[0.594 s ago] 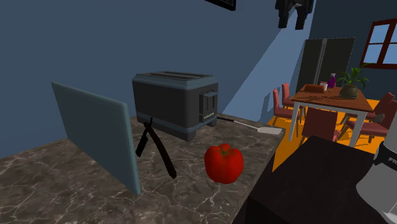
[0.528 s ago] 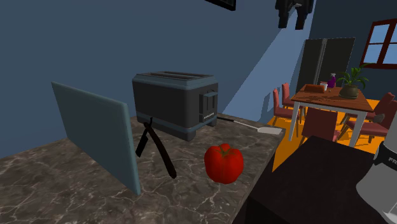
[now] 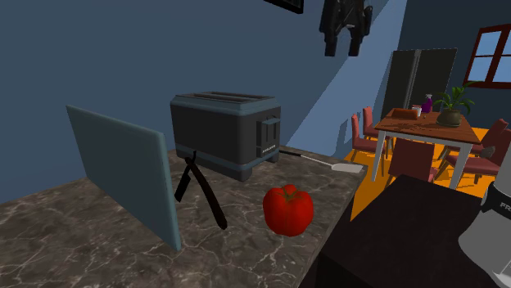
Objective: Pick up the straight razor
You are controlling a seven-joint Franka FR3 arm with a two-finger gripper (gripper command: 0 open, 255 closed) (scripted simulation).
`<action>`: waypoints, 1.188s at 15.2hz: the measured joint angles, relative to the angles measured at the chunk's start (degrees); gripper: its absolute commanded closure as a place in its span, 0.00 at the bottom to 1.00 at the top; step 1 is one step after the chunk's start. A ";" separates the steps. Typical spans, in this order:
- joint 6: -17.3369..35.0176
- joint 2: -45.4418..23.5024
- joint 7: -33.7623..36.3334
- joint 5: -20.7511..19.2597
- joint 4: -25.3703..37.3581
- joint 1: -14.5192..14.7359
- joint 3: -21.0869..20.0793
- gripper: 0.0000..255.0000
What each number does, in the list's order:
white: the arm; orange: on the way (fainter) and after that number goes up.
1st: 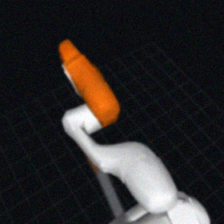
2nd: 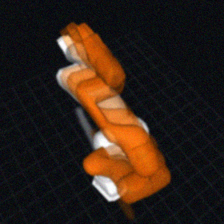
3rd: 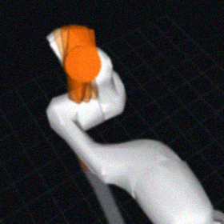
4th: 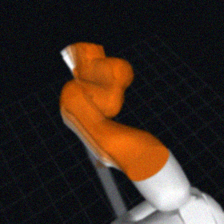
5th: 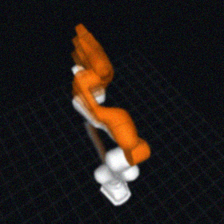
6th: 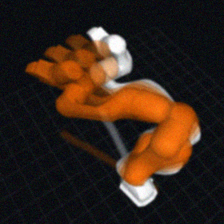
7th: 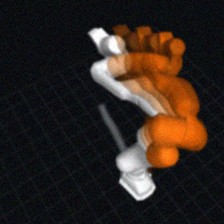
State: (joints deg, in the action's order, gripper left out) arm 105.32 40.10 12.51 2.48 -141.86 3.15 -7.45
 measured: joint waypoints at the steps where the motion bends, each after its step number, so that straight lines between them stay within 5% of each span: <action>1: 0.91 -0.82 0.80 0.42 0.12 0.47 -0.98 0.00; 10: 12.81 -12.44 9.43 2.41 1.53 3.77 -11.08 0.00; 18: 21.90 -27.30 18.89 -2.46 7.93 4.15 -19.70 0.00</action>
State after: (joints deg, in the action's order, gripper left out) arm 127.22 12.79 31.40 0.02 -133.93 7.29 -27.15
